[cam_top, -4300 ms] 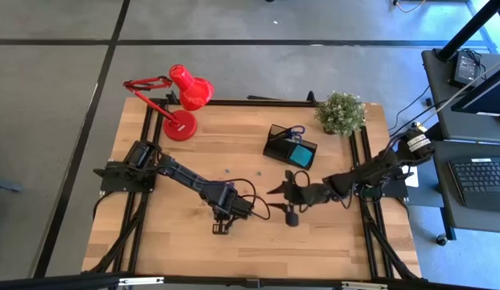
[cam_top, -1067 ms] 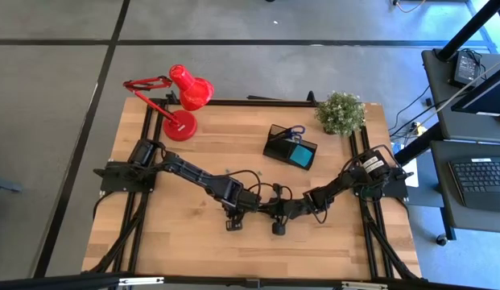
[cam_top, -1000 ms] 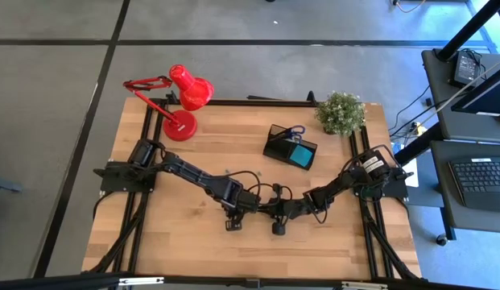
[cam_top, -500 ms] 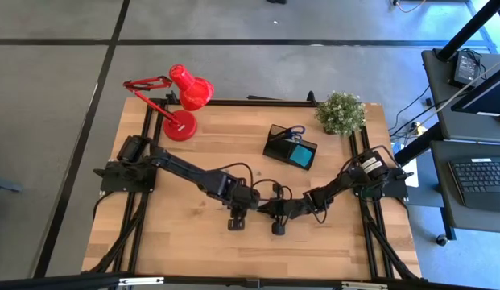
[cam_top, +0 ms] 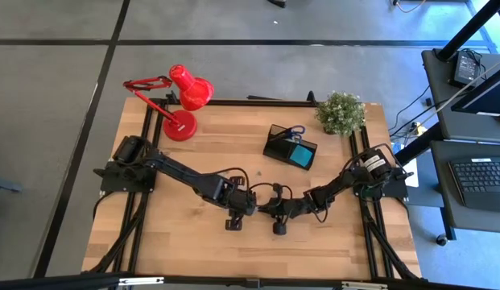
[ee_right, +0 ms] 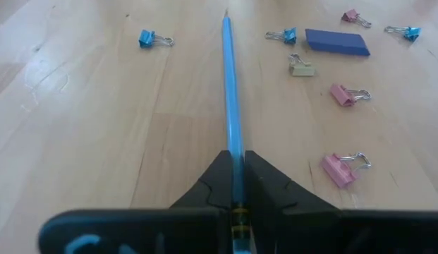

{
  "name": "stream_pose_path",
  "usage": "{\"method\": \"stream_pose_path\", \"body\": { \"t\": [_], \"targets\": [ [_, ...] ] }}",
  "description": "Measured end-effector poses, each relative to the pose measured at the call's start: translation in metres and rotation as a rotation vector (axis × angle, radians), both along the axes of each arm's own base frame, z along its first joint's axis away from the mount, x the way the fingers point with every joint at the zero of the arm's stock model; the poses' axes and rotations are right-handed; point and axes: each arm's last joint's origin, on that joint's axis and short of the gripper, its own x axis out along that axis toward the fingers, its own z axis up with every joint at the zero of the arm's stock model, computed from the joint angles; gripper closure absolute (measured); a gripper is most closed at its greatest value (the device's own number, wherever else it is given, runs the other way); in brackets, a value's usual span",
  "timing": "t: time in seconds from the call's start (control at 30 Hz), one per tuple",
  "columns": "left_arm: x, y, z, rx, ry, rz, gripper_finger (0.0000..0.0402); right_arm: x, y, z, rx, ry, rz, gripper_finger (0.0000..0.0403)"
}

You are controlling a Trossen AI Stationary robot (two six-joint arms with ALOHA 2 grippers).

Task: Pick and place office supplies into organizer
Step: Put the blue pencil into the black desk organizer

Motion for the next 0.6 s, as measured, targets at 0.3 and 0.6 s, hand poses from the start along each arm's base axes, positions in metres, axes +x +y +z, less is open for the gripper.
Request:
{"method": "stream_pose_path", "body": {
  "t": [0.3,0.6],
  "targets": [
    [-0.021,0.004,0.009,0.009,-0.053,0.021,0.0316,-0.001,0.000,0.009,0.016,0.006,-0.006,0.0380],
    [-0.053,0.017,-0.002,-0.127,-0.302,0.058,0.0316,-0.004,-0.002,0.016,-0.002,0.044,-0.011,0.0381]
  ]
}}
